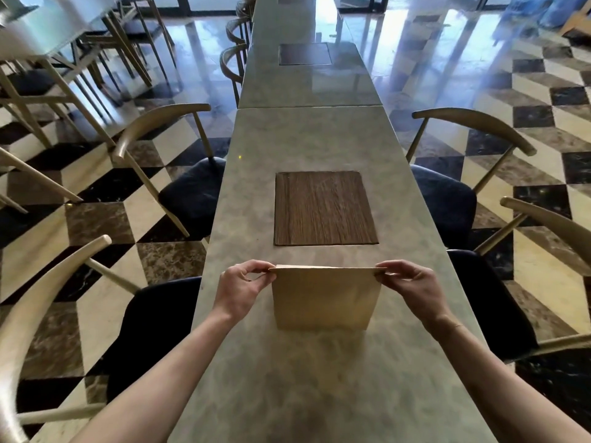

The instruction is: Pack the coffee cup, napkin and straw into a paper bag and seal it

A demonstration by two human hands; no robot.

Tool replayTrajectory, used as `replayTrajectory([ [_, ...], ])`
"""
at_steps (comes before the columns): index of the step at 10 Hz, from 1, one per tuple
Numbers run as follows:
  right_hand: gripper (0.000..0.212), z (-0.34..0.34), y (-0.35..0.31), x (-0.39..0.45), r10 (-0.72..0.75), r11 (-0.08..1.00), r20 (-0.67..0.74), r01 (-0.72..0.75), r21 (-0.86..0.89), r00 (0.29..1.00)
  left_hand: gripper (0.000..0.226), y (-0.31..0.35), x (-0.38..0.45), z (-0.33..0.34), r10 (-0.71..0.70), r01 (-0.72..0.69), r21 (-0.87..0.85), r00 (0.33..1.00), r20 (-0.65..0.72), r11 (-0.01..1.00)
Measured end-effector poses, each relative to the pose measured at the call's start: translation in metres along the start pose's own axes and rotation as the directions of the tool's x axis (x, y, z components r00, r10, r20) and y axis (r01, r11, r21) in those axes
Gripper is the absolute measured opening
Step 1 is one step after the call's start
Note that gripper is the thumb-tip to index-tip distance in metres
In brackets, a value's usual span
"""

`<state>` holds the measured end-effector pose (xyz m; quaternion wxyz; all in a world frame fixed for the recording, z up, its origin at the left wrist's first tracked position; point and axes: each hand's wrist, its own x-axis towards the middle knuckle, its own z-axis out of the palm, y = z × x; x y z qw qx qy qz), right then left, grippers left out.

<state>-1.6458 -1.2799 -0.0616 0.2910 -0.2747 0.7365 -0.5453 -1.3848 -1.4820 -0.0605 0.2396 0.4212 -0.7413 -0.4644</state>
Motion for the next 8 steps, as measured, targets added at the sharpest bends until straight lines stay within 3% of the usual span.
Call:
replayTrajectory([
  [4,0.030,0.005,-0.016,-0.013,-0.036,0.979,-0.006,0.034,-0.199,0.999,0.026,0.010,-0.002,-0.012,0.019,-0.020,0.008,0.995,0.102,1.000],
  [8,0.032,0.012,-0.042,-0.039,-0.160,0.946,-0.190,0.095,-0.309,0.969,0.021,0.026,0.000,-0.031,0.125,-0.114,-0.120,0.988,0.089,0.986],
])
